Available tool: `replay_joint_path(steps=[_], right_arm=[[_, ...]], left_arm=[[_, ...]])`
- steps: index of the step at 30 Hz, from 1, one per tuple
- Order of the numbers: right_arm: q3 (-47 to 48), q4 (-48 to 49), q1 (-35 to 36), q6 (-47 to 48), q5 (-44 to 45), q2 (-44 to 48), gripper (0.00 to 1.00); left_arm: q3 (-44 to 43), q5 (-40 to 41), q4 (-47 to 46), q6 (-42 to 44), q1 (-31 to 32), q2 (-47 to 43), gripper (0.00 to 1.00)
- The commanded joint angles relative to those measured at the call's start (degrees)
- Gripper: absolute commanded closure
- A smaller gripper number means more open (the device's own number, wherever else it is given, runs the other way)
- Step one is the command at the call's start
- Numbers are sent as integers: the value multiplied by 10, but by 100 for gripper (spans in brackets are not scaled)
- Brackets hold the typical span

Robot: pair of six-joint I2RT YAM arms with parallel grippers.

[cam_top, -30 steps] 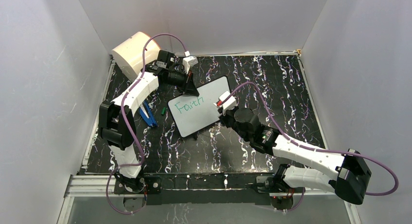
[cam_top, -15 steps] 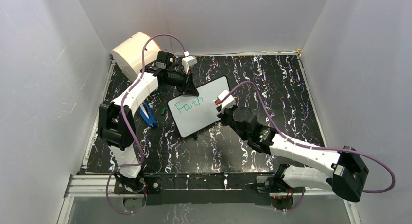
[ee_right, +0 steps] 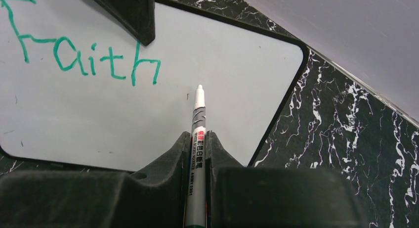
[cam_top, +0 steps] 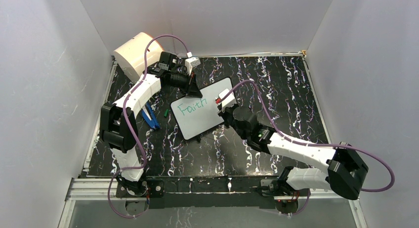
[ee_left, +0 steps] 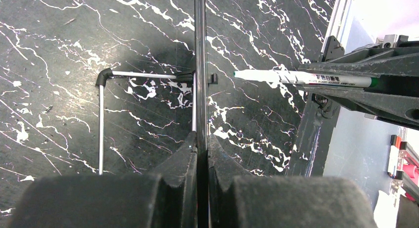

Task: Write a sentence on the whiteboard

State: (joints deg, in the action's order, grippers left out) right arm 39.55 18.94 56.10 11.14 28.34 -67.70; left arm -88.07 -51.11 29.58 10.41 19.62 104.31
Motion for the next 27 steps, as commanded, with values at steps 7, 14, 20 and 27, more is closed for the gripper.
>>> replay_joint_path(steps=[7, 14, 20, 27], right_arm=[[44, 72, -18, 7, -10, -25, 100], [49, 77, -22, 5, -18, -35, 100], [50, 86, -25, 5, -20, -41, 100], [52, 87, -32, 2, -25, -59, 100]], left_arm=[[18, 11, 34, 20, 8, -6, 100], [18, 8, 33, 20, 8, -5, 100], [18, 7, 33, 20, 8, -5, 100], [18, 7, 33, 21, 8, -6, 100]])
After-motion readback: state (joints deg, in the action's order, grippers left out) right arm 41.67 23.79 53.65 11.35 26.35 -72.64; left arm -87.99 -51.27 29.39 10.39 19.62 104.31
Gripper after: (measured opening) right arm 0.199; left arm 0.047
